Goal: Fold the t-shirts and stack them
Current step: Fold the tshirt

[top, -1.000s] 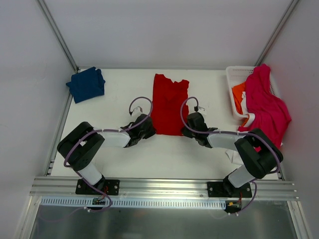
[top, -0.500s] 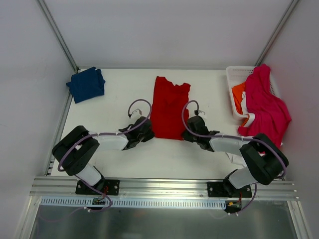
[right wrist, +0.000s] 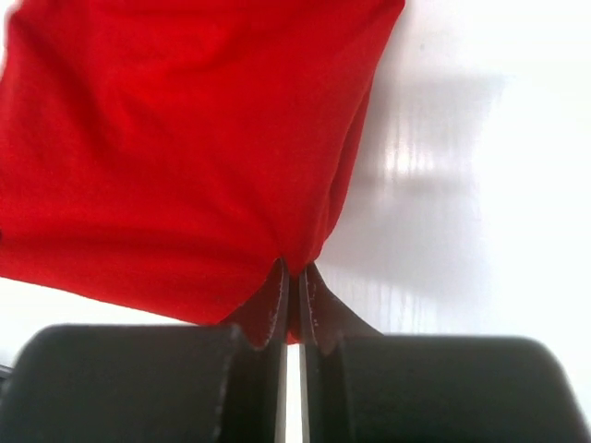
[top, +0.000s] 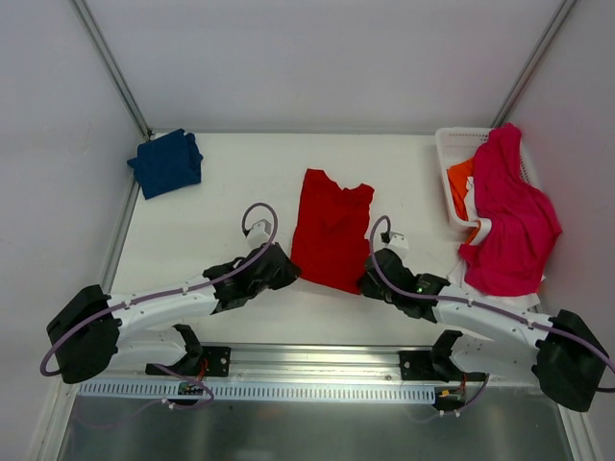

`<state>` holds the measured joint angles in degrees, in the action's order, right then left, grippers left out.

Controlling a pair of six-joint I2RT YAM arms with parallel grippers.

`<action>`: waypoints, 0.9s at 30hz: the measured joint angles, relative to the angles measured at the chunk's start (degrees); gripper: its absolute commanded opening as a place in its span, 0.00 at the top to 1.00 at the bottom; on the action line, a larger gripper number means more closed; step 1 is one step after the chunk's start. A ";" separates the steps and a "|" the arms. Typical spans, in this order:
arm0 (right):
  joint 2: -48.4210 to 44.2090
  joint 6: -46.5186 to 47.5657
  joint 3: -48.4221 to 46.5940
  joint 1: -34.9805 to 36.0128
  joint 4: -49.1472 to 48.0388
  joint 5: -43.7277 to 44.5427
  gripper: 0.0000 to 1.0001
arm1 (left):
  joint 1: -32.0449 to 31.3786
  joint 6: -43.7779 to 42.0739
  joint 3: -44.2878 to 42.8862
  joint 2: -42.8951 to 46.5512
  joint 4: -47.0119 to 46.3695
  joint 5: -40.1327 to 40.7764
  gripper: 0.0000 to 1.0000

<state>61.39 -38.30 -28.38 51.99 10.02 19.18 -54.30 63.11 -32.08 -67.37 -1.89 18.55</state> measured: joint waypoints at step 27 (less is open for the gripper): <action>11.98 11.19 -29.81 -6.51 16.15 13.00 1.00 | 6.54 -12.09 -24.52 -8.85 7.02 5.99 1.00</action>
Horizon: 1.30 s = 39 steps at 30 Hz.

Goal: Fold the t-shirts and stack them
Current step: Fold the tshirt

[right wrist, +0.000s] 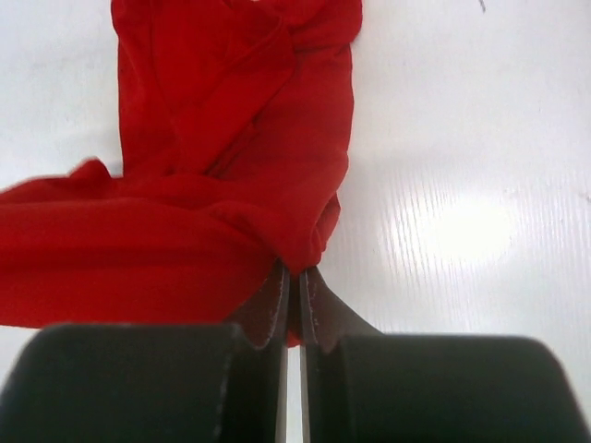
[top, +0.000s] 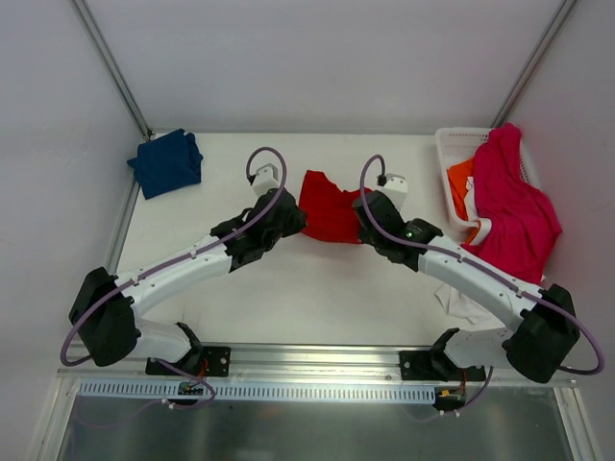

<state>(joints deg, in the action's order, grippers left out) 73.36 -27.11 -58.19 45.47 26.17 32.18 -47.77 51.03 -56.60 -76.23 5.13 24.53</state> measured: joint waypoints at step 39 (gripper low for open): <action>38.91 8.15 -35.74 -19.93 -1.11 -10.64 0.88 | 19.43 -7.87 -38.32 -41.31 0.11 -17.55 0.97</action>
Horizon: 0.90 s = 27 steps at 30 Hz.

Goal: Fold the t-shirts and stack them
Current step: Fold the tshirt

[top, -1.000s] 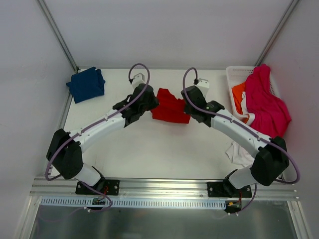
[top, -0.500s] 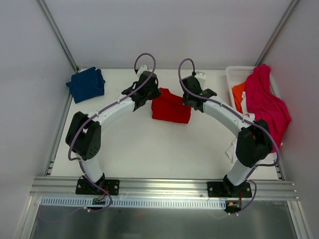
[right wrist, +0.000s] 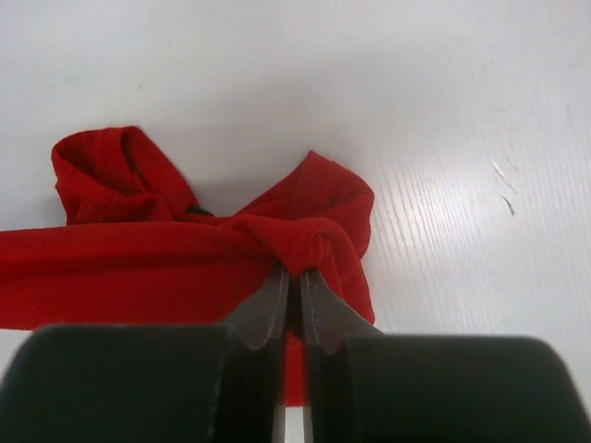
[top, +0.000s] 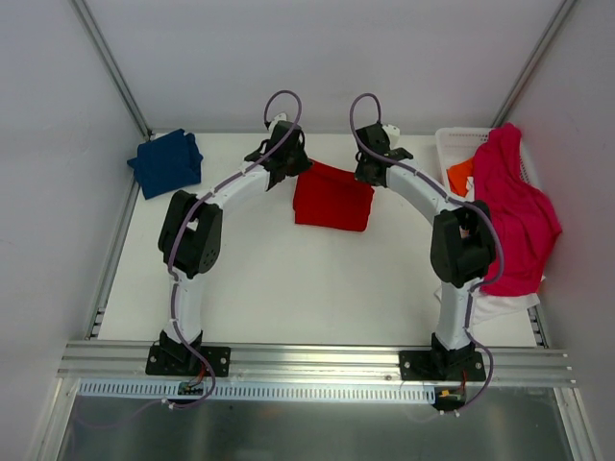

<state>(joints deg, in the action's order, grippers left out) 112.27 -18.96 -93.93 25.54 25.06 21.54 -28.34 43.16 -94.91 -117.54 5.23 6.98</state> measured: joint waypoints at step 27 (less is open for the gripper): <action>-7.85 -0.50 2.80 -5.68 5.18 12.35 0.00 | 16.04 -6.29 0.72 -3.32 -1.90 -12.92 0.01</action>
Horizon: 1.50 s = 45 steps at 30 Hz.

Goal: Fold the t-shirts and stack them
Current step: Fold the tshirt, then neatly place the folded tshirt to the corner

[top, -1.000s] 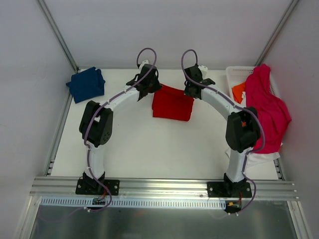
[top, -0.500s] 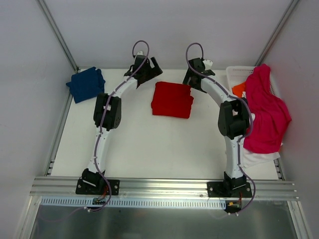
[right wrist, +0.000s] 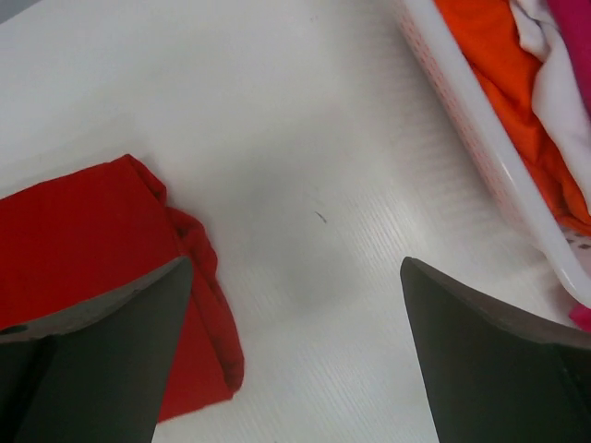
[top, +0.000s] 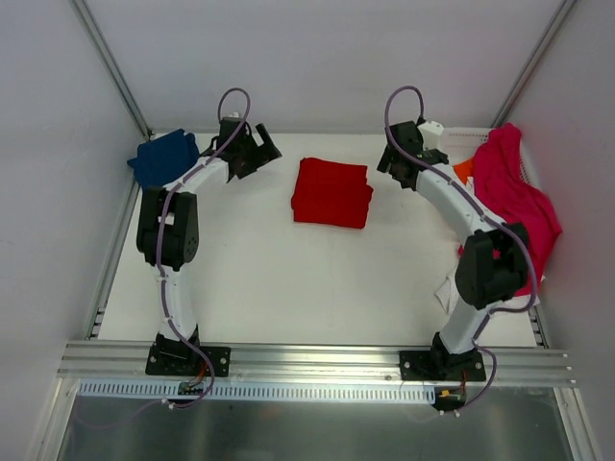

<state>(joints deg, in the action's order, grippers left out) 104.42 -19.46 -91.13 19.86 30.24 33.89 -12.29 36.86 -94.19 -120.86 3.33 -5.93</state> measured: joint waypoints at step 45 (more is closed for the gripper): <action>-46.64 -3.72 39.23 2.23 2.62 4.44 0.01 | -16.59 10.12 6.12 -7.63 -8.81 -6.56 1.00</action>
<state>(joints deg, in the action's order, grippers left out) 57.78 -23.18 -51.90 22.09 32.86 38.33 -28.88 46.98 -88.07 -128.49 -5.48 -12.49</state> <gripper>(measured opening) 0.993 0.055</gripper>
